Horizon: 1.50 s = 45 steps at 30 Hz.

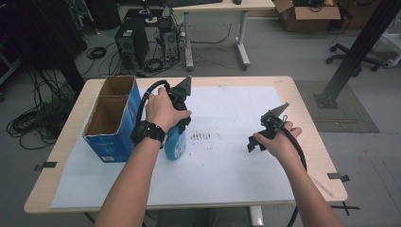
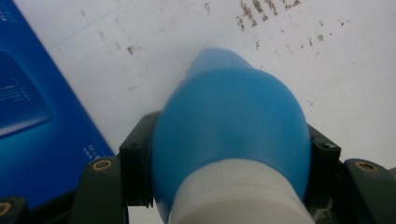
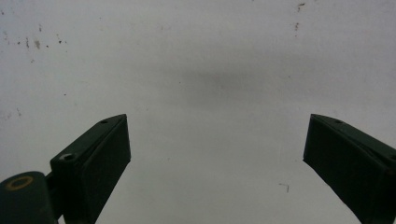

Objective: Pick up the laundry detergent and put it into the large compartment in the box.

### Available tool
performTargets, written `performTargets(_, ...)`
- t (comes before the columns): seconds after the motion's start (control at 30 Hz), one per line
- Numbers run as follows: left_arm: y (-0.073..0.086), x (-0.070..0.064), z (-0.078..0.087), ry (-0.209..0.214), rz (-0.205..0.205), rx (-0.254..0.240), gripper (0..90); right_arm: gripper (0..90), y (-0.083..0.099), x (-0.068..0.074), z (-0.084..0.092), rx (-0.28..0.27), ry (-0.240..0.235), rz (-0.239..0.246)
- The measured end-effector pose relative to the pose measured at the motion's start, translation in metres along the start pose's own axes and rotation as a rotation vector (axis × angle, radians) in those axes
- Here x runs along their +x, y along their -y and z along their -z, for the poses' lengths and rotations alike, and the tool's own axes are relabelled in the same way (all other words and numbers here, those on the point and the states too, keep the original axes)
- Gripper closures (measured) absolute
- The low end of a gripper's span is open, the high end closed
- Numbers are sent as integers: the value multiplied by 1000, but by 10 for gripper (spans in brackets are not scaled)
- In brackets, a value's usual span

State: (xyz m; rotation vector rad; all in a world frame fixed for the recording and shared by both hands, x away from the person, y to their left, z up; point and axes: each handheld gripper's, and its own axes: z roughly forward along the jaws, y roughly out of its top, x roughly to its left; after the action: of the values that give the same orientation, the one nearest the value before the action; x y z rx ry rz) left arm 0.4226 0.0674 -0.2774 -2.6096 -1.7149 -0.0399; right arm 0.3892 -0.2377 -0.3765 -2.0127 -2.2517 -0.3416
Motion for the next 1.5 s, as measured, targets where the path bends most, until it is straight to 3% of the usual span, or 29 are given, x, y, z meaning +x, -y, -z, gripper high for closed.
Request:
performTargets(0.3, 3, 7, 53, 4, 3, -27, 372, 75, -2, 3, 10, -13, -4, 9)
performTargets(0.37, 3, 7, 57, 6, 3, -29, 372, 74, -2, 3, 12, -16, -5, 10)
performTargets(0.43, 3, 11, 74, 13, 11, -42, 372, 75, -2, 4, 13, -19, -6, 7)
performTargets(0.47, 3, 11, 74, 13, 11, -42, 372, 75, -2, 4, 13, -19, -6, 7)
performTargets(0.7, 4, 18, 114, -9, 28, -54, 373, 74, -4, 3, 17, -26, -12, 6)
performTargets(0.97, 8, 29, 140, 1, 53, -70, 373, 75, -6, 4, 18, -27, -15, 8)
performTargets(1.17, 15, 43, 161, 8, 82, -92, 373, 74, -7, 8, 16, -20, -18, 17)
performTargets(1.23, 20, 53, 170, 17, 108, -104, 373, 75, -8, 10, 16, -21, -15, 20)
performTargets(1.33, 23, 59, 175, 18, 121, -109, 374, 75, -9, 12, 17, -22, -16, 20)
performTargets(1.5, 34, 80, 188, 7, 173, -123, 373, 74, -10, 14, 19, -27, -12, 22)
